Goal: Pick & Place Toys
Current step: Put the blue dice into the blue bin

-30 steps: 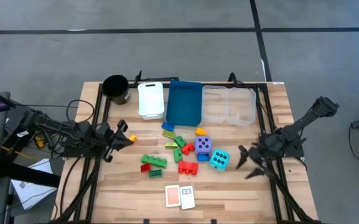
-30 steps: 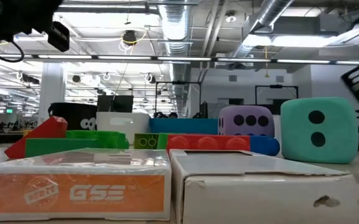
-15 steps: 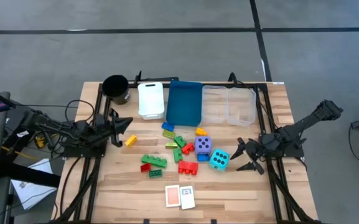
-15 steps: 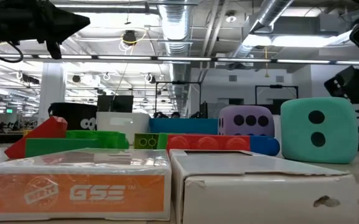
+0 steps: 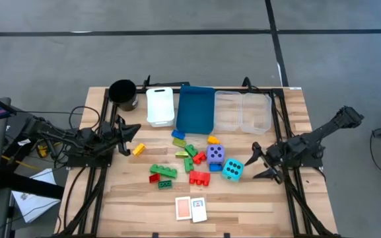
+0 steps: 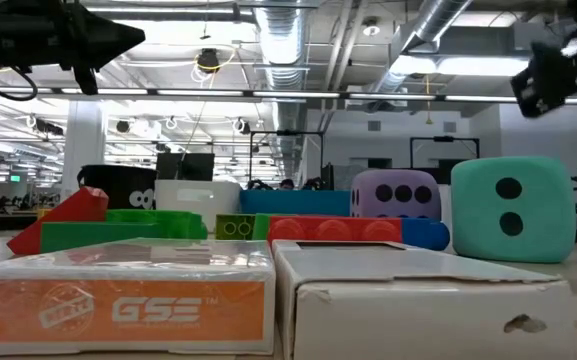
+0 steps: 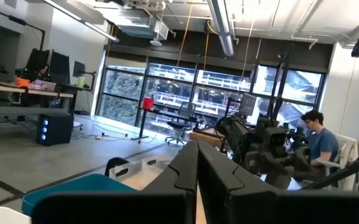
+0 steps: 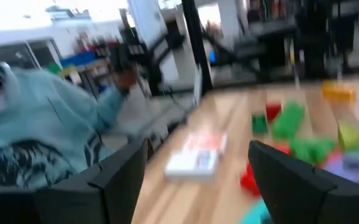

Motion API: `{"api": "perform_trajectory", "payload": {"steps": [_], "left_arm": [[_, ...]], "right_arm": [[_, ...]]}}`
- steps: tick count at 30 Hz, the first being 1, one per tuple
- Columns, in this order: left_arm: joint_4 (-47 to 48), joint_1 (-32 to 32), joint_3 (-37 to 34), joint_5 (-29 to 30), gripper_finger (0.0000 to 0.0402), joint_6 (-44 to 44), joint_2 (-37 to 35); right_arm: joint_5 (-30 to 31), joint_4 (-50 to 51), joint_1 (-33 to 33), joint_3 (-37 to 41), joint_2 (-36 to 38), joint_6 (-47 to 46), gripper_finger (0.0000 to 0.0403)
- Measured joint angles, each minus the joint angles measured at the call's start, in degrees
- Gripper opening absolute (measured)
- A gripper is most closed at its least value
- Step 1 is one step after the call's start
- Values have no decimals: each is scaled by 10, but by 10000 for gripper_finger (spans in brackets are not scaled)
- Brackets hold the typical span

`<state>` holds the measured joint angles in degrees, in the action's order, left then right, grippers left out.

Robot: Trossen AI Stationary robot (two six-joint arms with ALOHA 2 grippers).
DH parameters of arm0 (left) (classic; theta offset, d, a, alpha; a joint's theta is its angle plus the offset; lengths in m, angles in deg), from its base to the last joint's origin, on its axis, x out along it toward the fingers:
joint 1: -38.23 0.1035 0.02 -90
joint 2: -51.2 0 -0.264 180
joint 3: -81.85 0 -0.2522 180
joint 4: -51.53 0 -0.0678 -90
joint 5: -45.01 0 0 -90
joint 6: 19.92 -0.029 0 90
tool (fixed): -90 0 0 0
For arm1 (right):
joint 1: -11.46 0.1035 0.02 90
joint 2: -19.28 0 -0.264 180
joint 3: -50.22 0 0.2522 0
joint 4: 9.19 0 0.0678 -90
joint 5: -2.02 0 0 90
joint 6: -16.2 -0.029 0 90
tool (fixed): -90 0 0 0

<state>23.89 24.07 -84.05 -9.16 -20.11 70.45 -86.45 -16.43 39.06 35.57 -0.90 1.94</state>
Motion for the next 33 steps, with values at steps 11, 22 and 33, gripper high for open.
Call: {"api": "perform_trajectory", "payload": {"steps": [11, 22, 33], "left_arm": [[3, 0, 0, 0, 0, 1, 28], [2, 0, 0, -12, 0, 85, 127], [-79, 0, 0, -12, 0, 95, 198]], "right_arm": [[3, -34, 0, 0, 0, 239, 276], [0, -54, 2, 0, 0, 189, 276], [3, -72, -5, 0, -21, 195, 276]]}}
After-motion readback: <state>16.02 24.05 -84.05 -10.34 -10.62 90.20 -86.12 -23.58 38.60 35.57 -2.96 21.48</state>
